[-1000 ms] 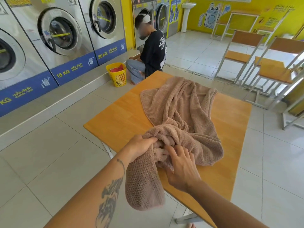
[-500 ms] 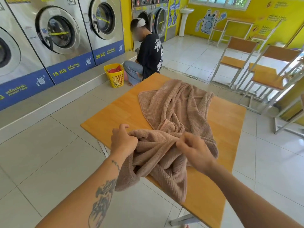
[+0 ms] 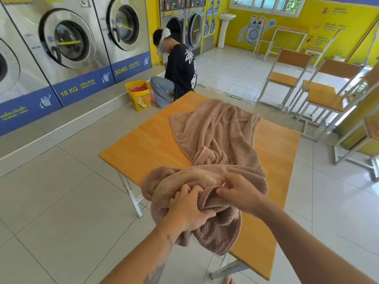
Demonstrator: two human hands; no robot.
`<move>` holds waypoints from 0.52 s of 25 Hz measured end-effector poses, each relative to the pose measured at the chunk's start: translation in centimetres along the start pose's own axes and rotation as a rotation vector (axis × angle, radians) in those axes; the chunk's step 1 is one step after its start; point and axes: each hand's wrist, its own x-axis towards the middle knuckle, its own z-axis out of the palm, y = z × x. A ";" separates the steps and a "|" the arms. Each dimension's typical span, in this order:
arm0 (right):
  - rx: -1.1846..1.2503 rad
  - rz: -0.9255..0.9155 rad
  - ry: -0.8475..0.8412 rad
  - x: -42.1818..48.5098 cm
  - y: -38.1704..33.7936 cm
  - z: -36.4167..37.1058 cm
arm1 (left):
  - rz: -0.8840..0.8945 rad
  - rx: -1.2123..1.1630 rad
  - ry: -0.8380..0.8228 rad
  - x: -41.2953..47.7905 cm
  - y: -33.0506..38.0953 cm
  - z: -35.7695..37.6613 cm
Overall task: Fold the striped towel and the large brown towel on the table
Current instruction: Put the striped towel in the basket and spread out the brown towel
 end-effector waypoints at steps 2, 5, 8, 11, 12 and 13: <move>-0.019 0.038 -0.120 -1.4 0.3 0.8 | 0.048 -0.020 0.079 -0.3 0.1 0.4; -0.235 0.056 -0.244 -3.5 1.7 1.8 | 0.060 -0.117 0.205 -0.6 -0.2 -0.6; -0.299 0.056 -0.185 -4.9 3.4 2.1 | 0.019 -0.189 0.257 -1.1 -1.0 -2.2; -0.169 0.039 -0.125 -5.8 3.9 3.4 | 0.070 -0.297 0.309 -2.6 -0.5 -3.1; -0.119 0.027 -0.077 -5.8 4.0 4.1 | 0.092 -0.326 0.331 -3.2 0.1 -3.4; -0.083 0.000 -0.019 -5.7 4.0 4.6 | 0.113 -0.343 0.366 -3.8 0.8 -3.6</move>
